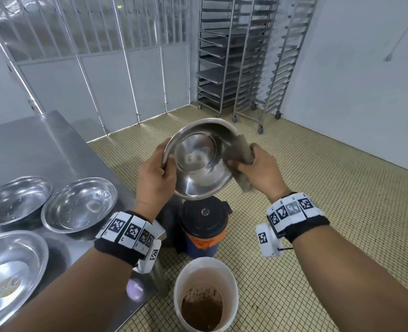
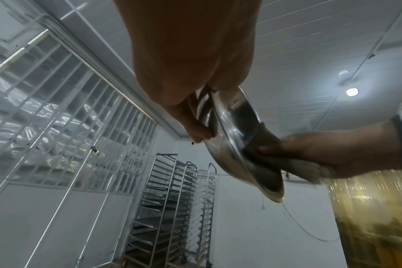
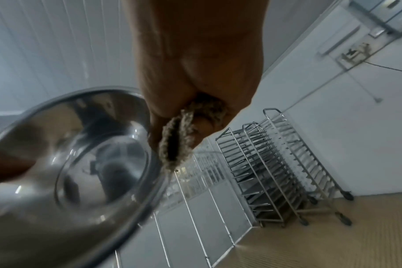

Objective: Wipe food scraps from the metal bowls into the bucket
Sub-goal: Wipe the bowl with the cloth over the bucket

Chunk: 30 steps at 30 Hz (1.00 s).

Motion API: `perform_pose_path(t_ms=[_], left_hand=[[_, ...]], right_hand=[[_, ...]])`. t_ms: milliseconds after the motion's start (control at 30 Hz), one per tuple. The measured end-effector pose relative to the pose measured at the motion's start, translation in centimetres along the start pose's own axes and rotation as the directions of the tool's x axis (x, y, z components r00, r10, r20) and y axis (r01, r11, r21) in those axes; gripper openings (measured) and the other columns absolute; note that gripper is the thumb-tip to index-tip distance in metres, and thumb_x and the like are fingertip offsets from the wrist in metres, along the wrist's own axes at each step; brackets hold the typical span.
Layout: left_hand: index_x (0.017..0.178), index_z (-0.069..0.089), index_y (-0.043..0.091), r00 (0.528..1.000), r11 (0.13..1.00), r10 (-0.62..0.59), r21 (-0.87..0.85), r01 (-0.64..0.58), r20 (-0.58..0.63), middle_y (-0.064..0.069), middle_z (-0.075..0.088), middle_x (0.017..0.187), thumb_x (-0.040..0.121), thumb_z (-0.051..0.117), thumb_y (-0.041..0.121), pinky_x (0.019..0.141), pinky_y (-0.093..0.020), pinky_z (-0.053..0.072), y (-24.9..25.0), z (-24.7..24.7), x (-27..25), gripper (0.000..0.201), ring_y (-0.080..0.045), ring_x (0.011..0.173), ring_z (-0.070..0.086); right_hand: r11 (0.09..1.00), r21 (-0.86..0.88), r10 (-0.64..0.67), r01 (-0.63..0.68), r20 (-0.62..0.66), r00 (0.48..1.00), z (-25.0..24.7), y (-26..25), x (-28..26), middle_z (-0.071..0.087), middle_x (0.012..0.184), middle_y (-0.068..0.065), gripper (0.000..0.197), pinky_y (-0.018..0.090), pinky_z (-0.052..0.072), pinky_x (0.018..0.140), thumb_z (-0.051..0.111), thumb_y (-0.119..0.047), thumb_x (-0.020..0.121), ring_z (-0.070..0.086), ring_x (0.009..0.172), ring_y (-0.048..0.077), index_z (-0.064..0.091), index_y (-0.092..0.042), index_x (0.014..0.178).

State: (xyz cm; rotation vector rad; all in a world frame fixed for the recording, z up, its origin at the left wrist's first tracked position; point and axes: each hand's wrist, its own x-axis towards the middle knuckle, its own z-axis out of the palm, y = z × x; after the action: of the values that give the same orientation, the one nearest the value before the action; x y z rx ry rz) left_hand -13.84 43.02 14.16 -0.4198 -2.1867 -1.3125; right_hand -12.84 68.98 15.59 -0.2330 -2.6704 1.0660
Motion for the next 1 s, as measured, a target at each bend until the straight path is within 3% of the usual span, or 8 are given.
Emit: perform_pose_path(t_ms=[200,333,400,533,667,733,900,1000], left_hand=[[0.131,0.066,0.011,0.996,0.998,0.029,-0.055,-0.024,0.08,0.016,0.057,0.066,0.101,0.055,0.002,0.059,-0.005,0.04,0.8,0.3,-0.4,0.033,0.004,0.06,0.056],[0.127,0.067,0.009,0.998,0.995,-0.047,-0.092,0.044,-0.033,0.014,0.061,0.073,0.103,0.054,0.006,0.063,-0.008,0.04,0.5,0.6,-0.6,0.028,0.005,0.066,0.057],[0.126,0.067,0.009,0.997,0.994,-0.06,-0.094,0.056,-0.042,0.017,0.062,0.077,0.102,0.054,0.005,0.066,-0.01,0.042,0.2,0.5,-0.8,0.028,0.006,0.07,0.059],[0.126,0.066,0.01,0.997,0.998,-0.018,-0.053,0.022,0.076,0.017,0.066,0.083,0.102,0.056,0.005,0.068,-0.008,0.046,-0.3,0.1,-1.2,0.027,0.006,0.076,0.062],[0.119,0.067,0.022,0.992,0.995,-0.044,-0.082,0.054,0.12,0.016,0.069,0.086,0.101,0.056,0.008,0.072,-0.011,0.047,0.3,0.4,-0.8,0.025,0.0,0.082,0.065],[0.121,0.067,0.021,0.993,0.988,-0.066,-0.136,0.079,0.103,0.013,0.071,0.09,0.102,0.056,0.009,0.075,-0.012,0.048,0.4,0.4,-0.5,0.025,-0.001,0.082,0.066],[0.118,0.068,0.018,0.979,0.982,-0.136,-0.107,0.153,0.151,0.008,0.069,0.083,0.099,0.055,0.008,0.069,-0.024,0.05,0.2,0.1,-0.7,0.025,-0.004,0.075,0.064],[0.104,0.066,0.022,0.957,0.989,-0.096,-0.085,0.124,0.273,0.003,0.068,0.081,0.1,0.052,0.008,0.065,-0.025,0.052,1.0,0.1,-1.2,0.02,-0.01,0.073,0.063]], right_hand=[[0.997,-0.072,-0.003,-0.005,-0.106,0.994,-0.5,-1.8,0.5,0.058,0.088,-0.007,0.062,0.03,0.045,0.075,0.074,-0.061,0.084,0.059,0.083,0.019,0.054,-0.022,0.128],[0.981,0.177,0.092,-0.075,-0.089,0.992,2.9,-0.1,-1.7,0.069,0.106,-0.001,0.069,0.032,0.052,0.081,0.081,-0.05,0.08,0.067,0.098,0.022,0.053,-0.019,0.135],[0.971,0.223,0.103,-0.083,-0.076,0.992,4.0,0.7,-2.4,0.07,0.11,-0.003,0.07,0.026,0.051,0.078,0.083,-0.05,0.077,0.068,0.1,0.019,0.054,-0.02,0.133],[0.985,0.173,0.041,-0.02,-0.116,0.992,1.9,-0.6,-1.1,0.063,0.089,-0.013,0.052,0.004,0.037,0.057,0.08,-0.046,0.085,0.058,0.075,0.0,0.054,-0.022,0.123],[0.975,0.208,-0.029,0.083,-0.251,0.967,1.0,-1.8,-0.7,0.061,0.082,-0.02,0.037,-0.002,0.036,0.059,0.076,-0.041,0.089,0.055,0.074,-0.008,0.058,-0.025,0.117],[0.955,0.291,0.027,0.063,-0.295,0.955,2.1,-1.3,-1.6,0.059,0.086,-0.024,0.035,-0.003,0.036,0.061,0.075,-0.037,0.091,0.053,0.076,-0.011,0.058,-0.025,0.119],[0.949,0.316,0.066,0.005,-0.213,0.975,2.2,-0.8,-2.3,0.058,0.095,-0.024,0.04,0.016,0.043,0.076,0.077,-0.029,0.089,0.057,0.086,-0.004,0.057,-0.024,0.123],[0.981,0.172,-0.069,0.093,-0.143,0.987,-0.4,-2.4,-1.0,0.059,0.096,-0.019,0.04,0.008,0.036,0.069,0.077,-0.028,0.086,0.054,0.084,-0.002,0.055,-0.031,0.119]])
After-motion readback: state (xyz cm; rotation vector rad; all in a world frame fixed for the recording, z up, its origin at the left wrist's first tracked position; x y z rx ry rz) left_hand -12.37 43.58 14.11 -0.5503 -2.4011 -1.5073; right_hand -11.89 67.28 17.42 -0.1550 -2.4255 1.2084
